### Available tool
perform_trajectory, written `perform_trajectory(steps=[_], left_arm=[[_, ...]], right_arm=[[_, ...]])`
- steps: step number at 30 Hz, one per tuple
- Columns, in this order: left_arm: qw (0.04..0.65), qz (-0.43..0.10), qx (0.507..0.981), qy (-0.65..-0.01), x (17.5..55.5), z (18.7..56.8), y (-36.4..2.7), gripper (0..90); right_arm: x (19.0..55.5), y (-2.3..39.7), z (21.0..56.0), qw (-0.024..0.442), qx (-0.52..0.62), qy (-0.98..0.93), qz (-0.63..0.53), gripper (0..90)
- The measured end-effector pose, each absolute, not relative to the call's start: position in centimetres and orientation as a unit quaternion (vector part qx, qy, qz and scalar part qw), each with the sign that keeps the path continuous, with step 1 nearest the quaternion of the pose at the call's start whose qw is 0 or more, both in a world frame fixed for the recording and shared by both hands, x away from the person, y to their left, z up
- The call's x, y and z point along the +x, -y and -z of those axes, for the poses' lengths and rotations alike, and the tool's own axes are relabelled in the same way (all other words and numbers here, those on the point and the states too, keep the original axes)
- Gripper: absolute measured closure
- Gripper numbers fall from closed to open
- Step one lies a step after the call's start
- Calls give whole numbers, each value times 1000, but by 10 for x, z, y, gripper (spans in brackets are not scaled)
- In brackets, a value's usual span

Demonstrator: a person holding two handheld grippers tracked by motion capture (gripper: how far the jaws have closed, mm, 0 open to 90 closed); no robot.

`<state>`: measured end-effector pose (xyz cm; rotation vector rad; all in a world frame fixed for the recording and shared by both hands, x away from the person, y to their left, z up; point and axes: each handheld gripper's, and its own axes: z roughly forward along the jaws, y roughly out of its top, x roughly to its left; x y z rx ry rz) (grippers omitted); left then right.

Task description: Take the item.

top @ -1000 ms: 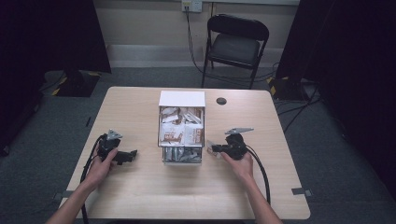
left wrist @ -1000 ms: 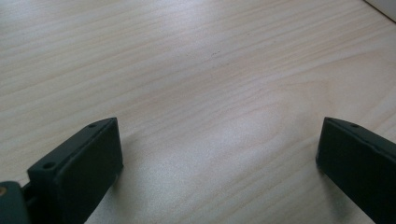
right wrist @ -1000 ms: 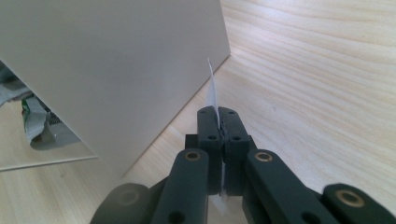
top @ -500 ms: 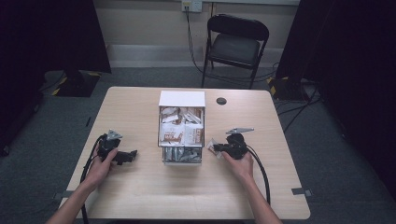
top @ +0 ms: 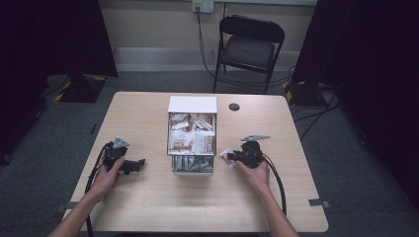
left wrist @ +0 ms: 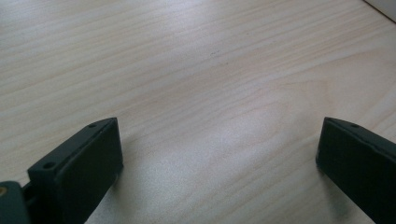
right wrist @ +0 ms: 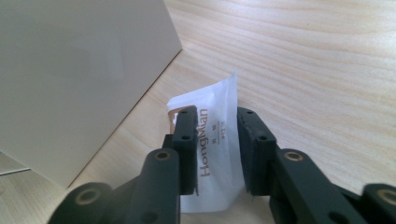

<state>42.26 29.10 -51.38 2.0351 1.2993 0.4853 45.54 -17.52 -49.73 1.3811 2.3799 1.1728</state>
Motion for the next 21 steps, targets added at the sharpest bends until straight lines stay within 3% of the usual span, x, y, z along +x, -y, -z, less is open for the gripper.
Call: perform_trajectory(steps=[11, 16, 21], left_arm=[[333, -186, 779, -498, 423, 514, -291, 0], [333, -186, 779, -497, 422, 514, -291, 1], [333, -187, 779, -497, 422, 514, -291, 1]], right_arm=[[455, 178, 490, 82, 465, -783, -406, 487], [456, 181, 485, 78, 466, -780, -410, 281], [454, 185, 478, 84, 471, -778, -407, 243]])
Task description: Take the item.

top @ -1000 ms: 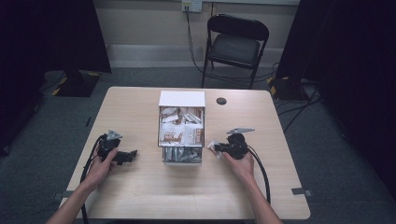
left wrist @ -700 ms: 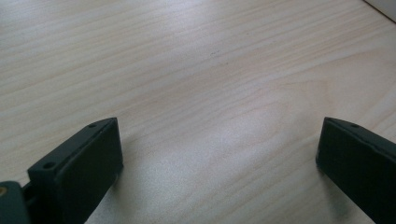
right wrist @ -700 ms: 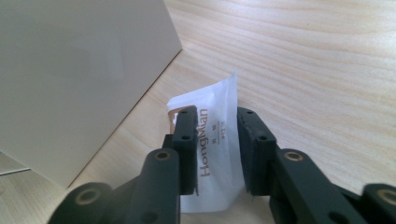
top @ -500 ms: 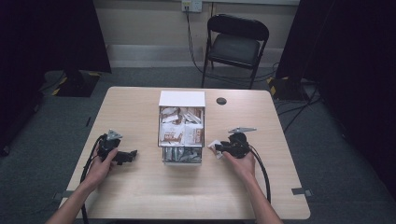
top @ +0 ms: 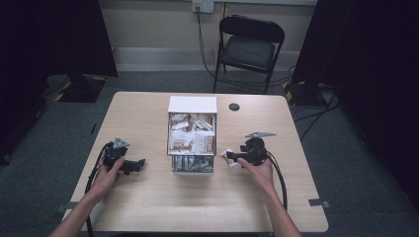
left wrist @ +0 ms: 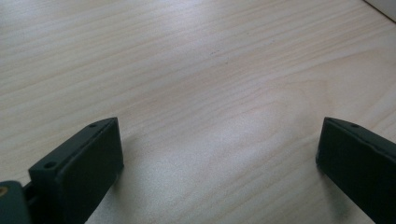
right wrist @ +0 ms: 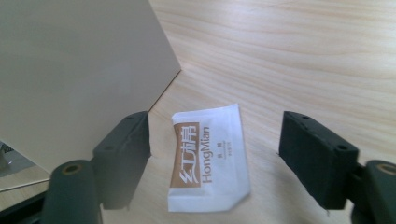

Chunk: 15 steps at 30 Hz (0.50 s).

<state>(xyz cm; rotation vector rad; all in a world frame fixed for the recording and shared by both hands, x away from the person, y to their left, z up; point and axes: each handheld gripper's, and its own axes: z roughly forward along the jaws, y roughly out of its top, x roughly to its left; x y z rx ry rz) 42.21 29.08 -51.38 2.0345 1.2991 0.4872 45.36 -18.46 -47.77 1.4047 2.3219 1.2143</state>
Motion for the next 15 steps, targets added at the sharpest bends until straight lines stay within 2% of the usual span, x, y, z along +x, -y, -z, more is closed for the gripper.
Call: perform_trajectory(steps=[4, 15], left_arm=[[333, -187, 779, -497, 422, 514, -291, 1], [333, -186, 778, -499, 421, 514, -291, 1]], right_arm=[[445, 194, 463, 103, 477, -767, -417, 169], [420, 214, 443, 130, 487, -760, -410, 160]])
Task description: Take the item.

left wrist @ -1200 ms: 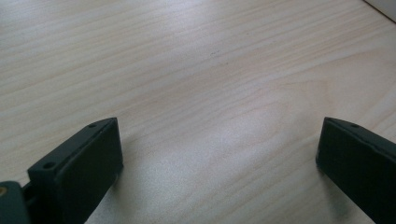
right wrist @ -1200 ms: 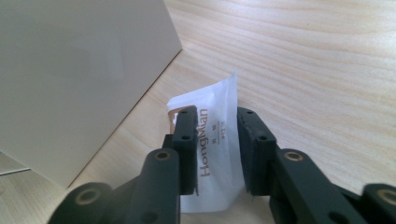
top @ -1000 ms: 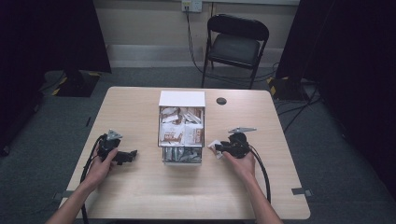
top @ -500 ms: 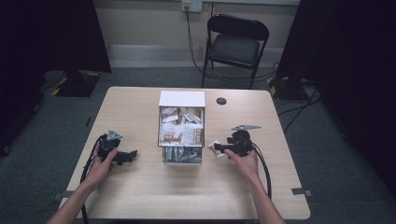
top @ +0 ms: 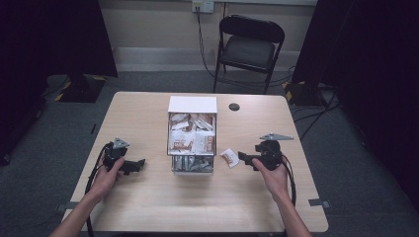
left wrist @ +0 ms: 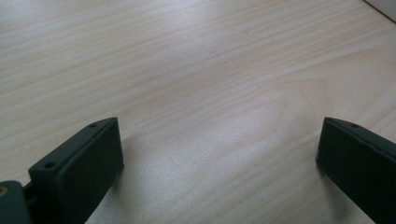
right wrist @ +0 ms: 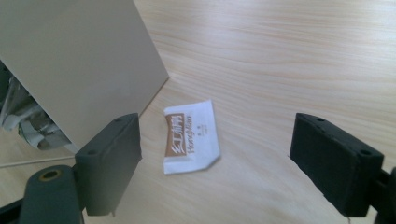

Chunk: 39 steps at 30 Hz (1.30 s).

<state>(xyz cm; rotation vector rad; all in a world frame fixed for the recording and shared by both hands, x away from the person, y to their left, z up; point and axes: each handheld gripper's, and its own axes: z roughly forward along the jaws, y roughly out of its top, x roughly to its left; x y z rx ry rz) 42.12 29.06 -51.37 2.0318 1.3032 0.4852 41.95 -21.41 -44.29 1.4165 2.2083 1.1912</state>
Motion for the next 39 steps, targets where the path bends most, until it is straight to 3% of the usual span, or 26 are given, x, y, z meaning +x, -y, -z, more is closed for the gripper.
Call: perform_trajectory(steps=[17, 27, 39], left_arm=[[332, -185, 779, -498, 420, 513, -291, 1], [329, -186, 781, -497, 420, 513, -291, 1], [329, -186, 781, -497, 420, 513, -291, 1]], right_arm=[[380, 257, 435, 183, 522, -747, -368, 164], [374, 292, 457, 192, 566, -735, -322, 171], [389, 304, 489, 213, 606, -728, -239, 134]])
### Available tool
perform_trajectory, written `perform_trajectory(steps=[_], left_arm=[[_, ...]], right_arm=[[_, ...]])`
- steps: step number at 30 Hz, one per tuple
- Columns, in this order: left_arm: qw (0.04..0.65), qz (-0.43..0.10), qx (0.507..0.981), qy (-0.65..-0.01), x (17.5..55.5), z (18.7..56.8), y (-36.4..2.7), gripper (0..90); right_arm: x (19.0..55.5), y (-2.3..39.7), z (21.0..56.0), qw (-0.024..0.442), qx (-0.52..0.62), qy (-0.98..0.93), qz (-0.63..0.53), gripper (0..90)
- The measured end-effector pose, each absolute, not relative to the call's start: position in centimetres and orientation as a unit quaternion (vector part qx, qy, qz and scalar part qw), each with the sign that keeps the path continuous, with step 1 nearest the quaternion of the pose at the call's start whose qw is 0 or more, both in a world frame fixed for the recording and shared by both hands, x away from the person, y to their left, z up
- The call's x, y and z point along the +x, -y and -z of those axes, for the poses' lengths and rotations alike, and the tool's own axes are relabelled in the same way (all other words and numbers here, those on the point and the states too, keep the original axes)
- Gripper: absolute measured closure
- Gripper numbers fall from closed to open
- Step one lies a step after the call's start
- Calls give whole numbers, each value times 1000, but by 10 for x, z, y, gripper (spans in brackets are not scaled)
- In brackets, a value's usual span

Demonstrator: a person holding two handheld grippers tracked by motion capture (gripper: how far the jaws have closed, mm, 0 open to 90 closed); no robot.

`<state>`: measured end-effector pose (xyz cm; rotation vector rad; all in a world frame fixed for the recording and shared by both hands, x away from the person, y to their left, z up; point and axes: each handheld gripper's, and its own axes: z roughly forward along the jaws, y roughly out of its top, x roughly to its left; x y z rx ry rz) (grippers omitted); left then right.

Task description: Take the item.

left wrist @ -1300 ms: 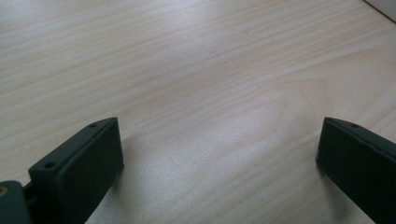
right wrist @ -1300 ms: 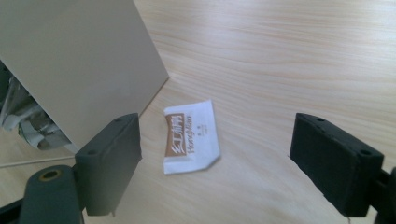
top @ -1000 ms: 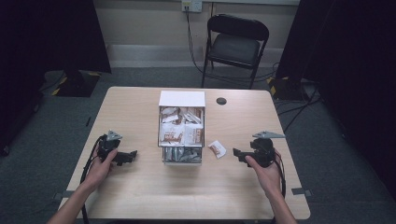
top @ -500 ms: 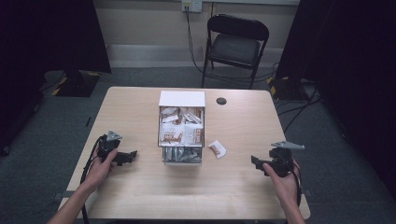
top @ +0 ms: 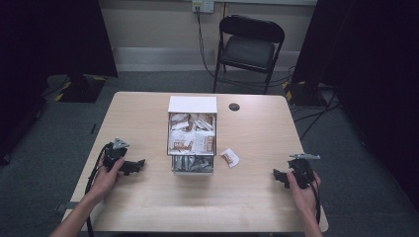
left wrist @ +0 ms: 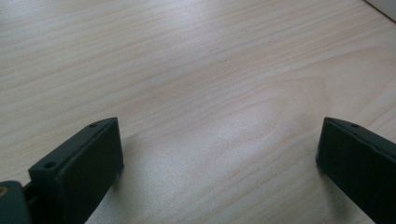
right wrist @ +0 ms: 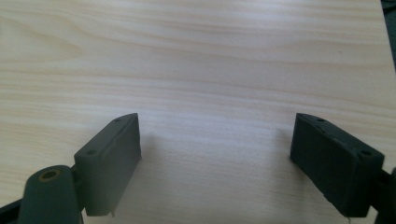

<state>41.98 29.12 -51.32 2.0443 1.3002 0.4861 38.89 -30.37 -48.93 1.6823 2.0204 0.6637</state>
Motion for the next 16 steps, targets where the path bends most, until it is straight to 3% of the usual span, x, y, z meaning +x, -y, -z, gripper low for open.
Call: perform_trajectory(steps=[8, 16], left_arm=[[329, -186, 781, -497, 420, 513, -291, 1], [332, -186, 780, -497, 419, 514, -290, 0]], right_arm=[[380, 301, 501, 265, 616, -687, -279, 107], [378, 300, 501, 265, 618, -686, -278, 107]])
